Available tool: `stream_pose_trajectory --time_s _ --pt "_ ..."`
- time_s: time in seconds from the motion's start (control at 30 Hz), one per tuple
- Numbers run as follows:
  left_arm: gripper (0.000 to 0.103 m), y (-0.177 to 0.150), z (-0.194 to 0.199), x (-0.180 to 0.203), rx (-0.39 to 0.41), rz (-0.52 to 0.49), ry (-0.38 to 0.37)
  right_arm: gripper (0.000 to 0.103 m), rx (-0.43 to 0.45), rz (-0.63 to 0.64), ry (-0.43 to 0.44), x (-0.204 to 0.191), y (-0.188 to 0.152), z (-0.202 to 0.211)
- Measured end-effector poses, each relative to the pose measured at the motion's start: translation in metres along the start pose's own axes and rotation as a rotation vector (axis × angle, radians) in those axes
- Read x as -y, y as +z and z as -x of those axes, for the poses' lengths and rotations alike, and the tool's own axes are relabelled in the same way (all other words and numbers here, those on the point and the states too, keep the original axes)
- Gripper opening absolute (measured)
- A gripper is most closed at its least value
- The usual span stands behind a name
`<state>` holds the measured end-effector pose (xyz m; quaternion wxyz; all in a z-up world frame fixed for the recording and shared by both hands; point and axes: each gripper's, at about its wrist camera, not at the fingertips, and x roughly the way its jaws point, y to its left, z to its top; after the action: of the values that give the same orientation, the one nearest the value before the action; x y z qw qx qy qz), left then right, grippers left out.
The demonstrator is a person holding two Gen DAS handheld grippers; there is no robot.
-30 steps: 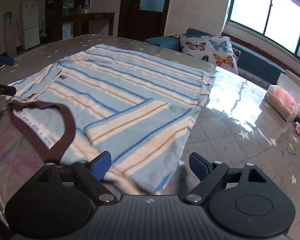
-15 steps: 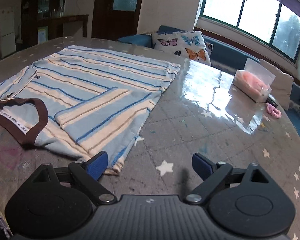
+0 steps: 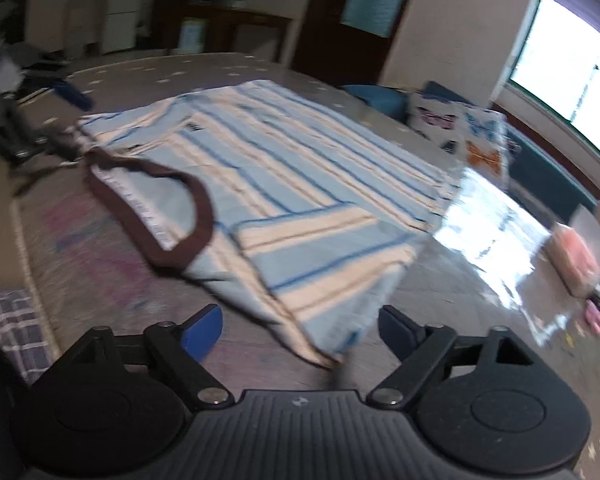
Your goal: Fold clothes
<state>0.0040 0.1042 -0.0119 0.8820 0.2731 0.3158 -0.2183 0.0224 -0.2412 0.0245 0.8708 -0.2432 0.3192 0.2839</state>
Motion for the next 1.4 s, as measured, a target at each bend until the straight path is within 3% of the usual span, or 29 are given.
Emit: stream_pose_trajectory --time_s 0.13,0.2,0.23,0.3,0.43,0.57,0.73,0.8,0.97,1.2,1.4 --pt "0.052 0.002 -0.007 -0.007 -0.005 -0.011 -0.058 0.06 -0.024 0.022 0.058 -0.006 0.005 -0.01" --pt "0.03 0.004 -0.011 -0.012 -0.013 -0.003 -0.095 0.056 -0.035 0.018 0.085 -0.005 0.005 -0.015" --pt "0.028 0.004 -0.013 -0.013 -0.016 0.005 -0.114 0.053 -0.033 0.01 0.098 -0.003 0.005 -0.017" --pt "0.014 0.006 -0.015 -0.015 -0.019 0.002 -0.126 0.048 -0.036 -0.008 0.114 0.002 0.008 -0.021" --pt "0.011 0.008 -0.018 -0.015 -0.02 0.003 -0.127 0.031 -0.048 -0.034 0.127 0.012 0.01 -0.025" --pt "0.015 0.007 -0.018 -0.01 -0.015 -0.017 -0.095 0.024 -0.049 -0.054 0.12 0.015 0.009 -0.026" --pt "0.012 0.007 -0.018 -0.01 -0.015 -0.012 -0.096 0.006 -0.038 -0.068 0.096 0.013 0.008 -0.025" --pt "0.007 0.007 -0.018 -0.009 -0.013 0.008 -0.091 0.005 -0.025 -0.081 0.084 0.013 0.008 -0.023" --pt "0.005 0.005 -0.001 -0.009 0.021 0.055 -0.058 0.004 0.02 -0.087 0.055 0.007 0.009 -0.01" --pt "0.005 0.0 0.069 -0.004 0.121 0.129 -0.033 0.004 0.09 -0.063 0.051 -0.002 0.011 0.045" --pt "0.004 0.016 0.115 -0.005 0.246 0.185 0.041 0.004 0.156 -0.064 0.026 -0.011 0.016 0.103"
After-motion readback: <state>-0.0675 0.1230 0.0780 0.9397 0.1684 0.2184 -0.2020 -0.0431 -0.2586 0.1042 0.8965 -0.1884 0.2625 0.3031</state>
